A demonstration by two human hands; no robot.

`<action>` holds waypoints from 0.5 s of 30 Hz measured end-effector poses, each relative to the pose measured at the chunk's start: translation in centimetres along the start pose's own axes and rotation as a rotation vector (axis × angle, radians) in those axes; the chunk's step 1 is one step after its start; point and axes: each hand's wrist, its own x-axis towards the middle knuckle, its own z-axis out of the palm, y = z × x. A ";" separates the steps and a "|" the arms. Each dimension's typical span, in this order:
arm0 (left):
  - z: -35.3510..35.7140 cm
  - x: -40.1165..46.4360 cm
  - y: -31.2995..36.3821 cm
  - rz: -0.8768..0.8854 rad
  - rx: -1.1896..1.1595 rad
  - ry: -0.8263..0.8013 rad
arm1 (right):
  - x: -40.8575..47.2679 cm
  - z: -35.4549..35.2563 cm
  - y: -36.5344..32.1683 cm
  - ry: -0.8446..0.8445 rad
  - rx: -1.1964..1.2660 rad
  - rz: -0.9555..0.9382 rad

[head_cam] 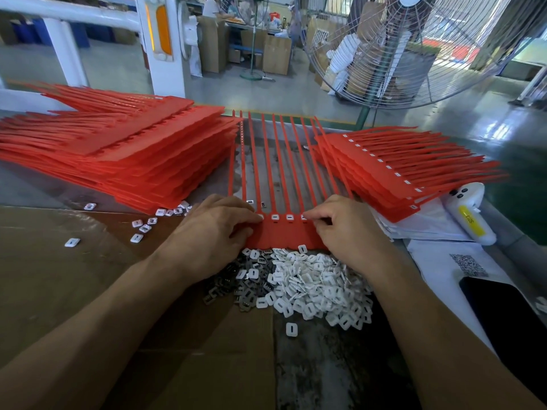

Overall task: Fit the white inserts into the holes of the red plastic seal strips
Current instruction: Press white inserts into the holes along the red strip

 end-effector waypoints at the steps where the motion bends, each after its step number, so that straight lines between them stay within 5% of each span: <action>1: 0.0 0.0 0.0 0.002 0.001 -0.001 | 0.0 0.0 -0.1 0.000 -0.017 -0.012; 7: -0.1 0.1 0.0 0.003 0.003 -0.009 | 0.2 0.2 -0.9 -0.042 -0.284 -0.097; 15: -0.2 0.2 0.1 -0.017 -0.034 -0.012 | -0.2 -0.2 -1.0 0.046 -0.032 -0.024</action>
